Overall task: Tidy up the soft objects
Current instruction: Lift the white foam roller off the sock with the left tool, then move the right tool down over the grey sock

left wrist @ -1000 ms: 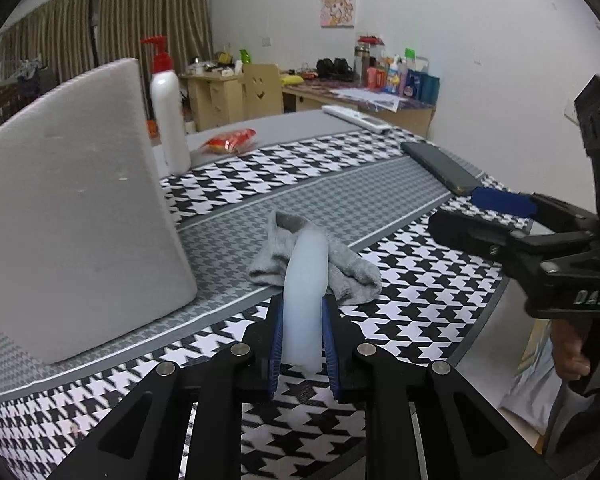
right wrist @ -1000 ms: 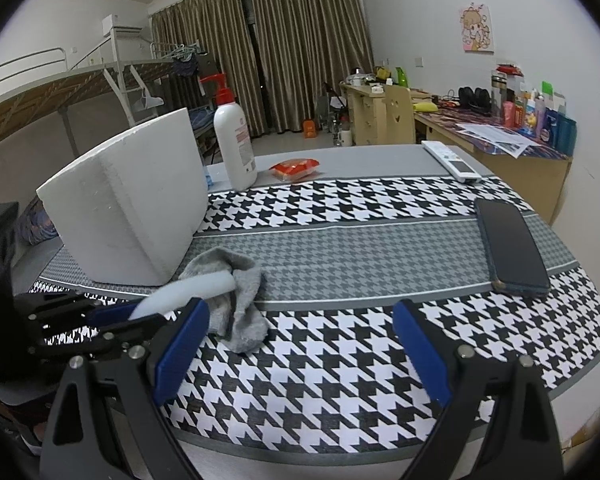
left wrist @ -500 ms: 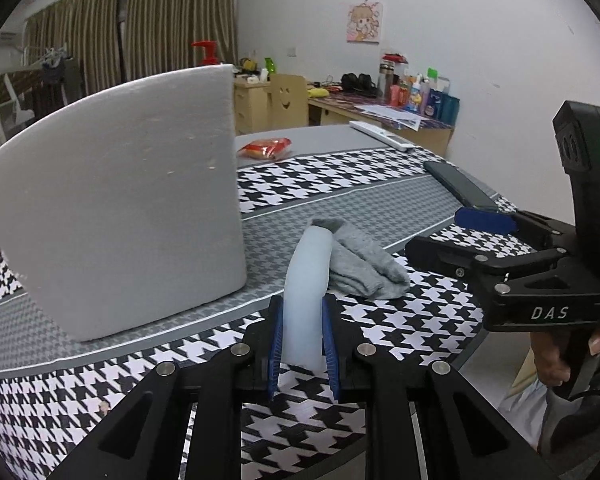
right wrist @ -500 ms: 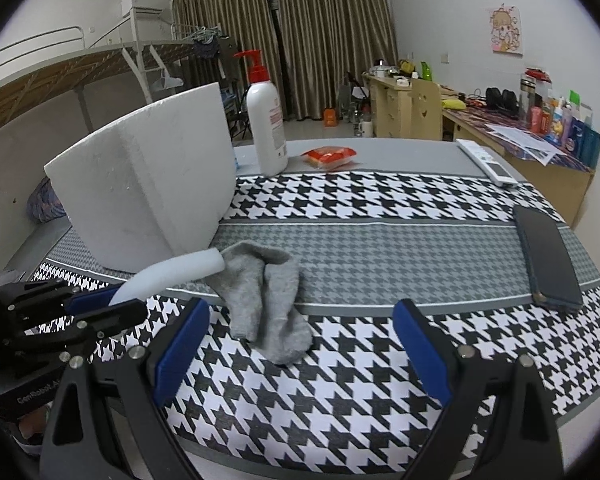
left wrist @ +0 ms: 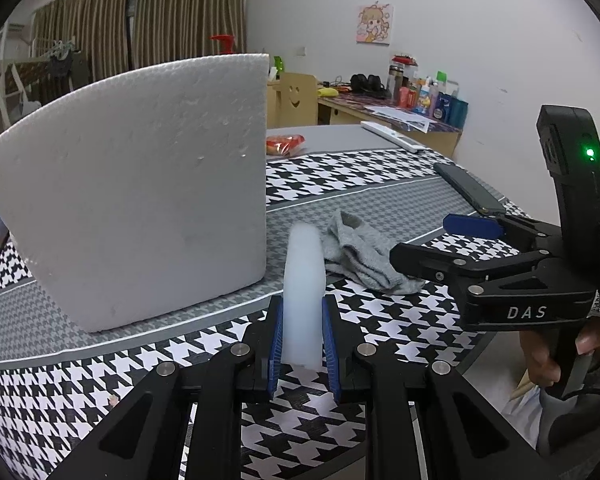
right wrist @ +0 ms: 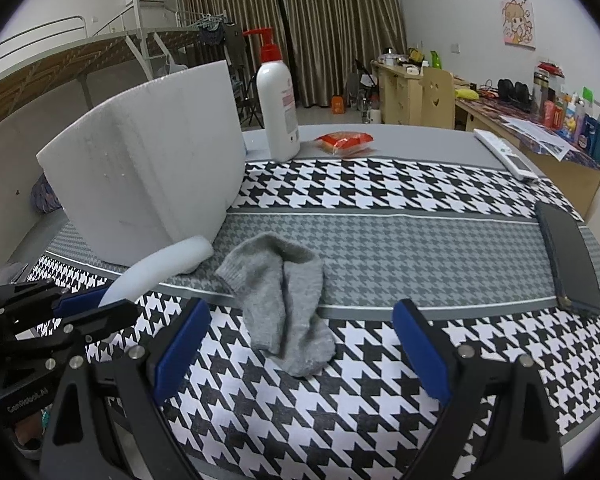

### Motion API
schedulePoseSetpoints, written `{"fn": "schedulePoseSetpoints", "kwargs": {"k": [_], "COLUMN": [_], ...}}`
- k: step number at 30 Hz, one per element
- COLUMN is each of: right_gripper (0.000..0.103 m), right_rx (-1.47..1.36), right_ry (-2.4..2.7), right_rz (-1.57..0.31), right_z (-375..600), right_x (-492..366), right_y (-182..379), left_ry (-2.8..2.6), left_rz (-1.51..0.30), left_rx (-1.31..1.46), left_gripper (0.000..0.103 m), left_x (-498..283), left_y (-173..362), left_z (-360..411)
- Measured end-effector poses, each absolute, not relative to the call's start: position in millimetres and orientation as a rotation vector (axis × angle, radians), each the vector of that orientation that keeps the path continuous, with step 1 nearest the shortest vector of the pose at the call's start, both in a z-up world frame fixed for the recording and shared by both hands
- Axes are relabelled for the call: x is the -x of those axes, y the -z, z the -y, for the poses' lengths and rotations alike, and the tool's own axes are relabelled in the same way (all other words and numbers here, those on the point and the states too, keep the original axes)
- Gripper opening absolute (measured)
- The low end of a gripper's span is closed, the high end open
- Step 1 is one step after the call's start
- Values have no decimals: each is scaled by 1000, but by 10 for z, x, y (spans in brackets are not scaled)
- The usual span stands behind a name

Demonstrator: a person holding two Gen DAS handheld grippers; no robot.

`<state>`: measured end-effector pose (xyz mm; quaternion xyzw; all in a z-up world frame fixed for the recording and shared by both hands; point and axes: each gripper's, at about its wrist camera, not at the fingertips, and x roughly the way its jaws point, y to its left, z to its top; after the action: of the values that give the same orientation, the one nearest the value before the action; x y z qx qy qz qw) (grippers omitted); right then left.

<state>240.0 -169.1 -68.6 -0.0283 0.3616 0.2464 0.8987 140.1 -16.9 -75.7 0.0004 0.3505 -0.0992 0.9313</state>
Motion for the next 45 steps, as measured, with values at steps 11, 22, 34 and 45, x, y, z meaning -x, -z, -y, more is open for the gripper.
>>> {"fn": "schedulePoseSetpoints", "kwargs": {"k": [11, 22, 34, 45], "right_gripper": [83, 63, 46, 19], "right_rx": [98, 140, 154, 159], "right_ry": [-531, -544, -519, -539], "right_rz": [-768, -795, -824, -831], "right_z": [1538, 1407, 1391, 1391], "right_x": [-2431, -2430, -2473, -2442], "right_y": [747, 833, 909, 884], "left_ry": [197, 187, 195, 200], "left_rz": [-728, -742, -746, -741], "left_rx": [11, 18, 15, 8], "left_gripper": [20, 20, 20, 20], "left_x": [-1409, -1404, -1414, -1417], "left_y": [788, 810, 829, 814], "left_z": [129, 86, 83, 90]}}
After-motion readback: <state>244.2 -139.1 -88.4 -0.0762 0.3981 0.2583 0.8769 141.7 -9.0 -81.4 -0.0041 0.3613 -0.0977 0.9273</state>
